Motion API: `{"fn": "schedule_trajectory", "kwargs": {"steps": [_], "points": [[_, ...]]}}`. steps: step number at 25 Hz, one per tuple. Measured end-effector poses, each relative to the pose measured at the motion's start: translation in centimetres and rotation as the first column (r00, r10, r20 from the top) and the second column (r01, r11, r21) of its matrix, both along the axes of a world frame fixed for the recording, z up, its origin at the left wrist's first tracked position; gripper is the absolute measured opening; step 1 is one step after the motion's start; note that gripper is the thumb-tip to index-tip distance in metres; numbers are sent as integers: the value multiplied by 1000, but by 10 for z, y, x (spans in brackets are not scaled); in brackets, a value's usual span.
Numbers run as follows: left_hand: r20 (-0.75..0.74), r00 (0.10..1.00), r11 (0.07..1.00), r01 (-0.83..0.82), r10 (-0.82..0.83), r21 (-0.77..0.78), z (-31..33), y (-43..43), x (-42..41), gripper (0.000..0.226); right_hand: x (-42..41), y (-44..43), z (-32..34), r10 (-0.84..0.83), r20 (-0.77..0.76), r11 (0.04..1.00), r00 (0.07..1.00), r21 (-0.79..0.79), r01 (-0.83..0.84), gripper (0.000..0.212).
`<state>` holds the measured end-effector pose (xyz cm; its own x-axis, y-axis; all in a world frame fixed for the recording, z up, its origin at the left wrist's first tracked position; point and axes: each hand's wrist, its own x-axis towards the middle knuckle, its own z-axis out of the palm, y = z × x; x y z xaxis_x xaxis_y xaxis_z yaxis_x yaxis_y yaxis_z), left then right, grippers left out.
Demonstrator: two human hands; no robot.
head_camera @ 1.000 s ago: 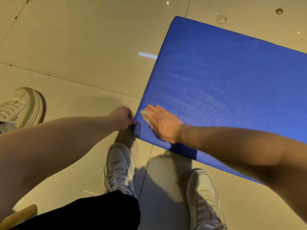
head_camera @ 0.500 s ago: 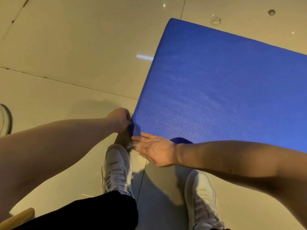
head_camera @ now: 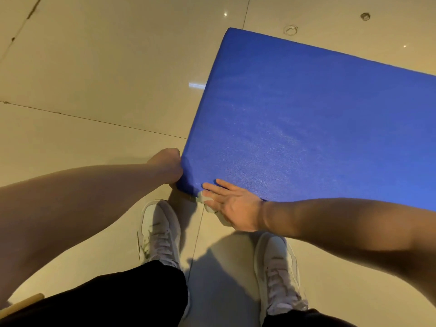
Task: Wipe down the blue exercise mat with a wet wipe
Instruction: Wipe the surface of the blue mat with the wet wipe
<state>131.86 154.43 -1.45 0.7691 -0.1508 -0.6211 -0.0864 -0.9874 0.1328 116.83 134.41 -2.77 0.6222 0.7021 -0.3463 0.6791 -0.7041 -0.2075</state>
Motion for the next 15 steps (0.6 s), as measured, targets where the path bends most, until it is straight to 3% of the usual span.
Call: {"fn": "schedule_trajectory", "kwargs": {"steps": [2, 4, 6, 8, 12, 15], "points": [[2, 999, 999, 34, -34, 27, 14, -13, -6, 18, -7, -12, 12, -59, -25, 997, 998, 40, 60, 56], [9, 993, 993, 115, -115, 14, 33, -34, -13, 15, -2, -30, 36, -264, -119, 953, 957, 117, 278, 43], [9, 975, 974, 224, -224, -44, 63, -61, -21, 14, 8, -53, 73, -491, -214, 834, 845, 165, 526, 31], [-17, 952, 946, 301, -305, -123, 102, -93, -25, 19, 22, -78, 117, -618, -245, 722, 747, 199, 662, 28], [25, 945, 863, 309, -327, -400, 203, -163, -44, 20, 20, -122, 212, -776, -195, 500, 600, 388, 774, 30], [118, 953, 795, 298, -279, -529, 272, -204, -69, 24, -2, -147, 255, -890, -198, 247, 411, 549, 799, 28]]}}
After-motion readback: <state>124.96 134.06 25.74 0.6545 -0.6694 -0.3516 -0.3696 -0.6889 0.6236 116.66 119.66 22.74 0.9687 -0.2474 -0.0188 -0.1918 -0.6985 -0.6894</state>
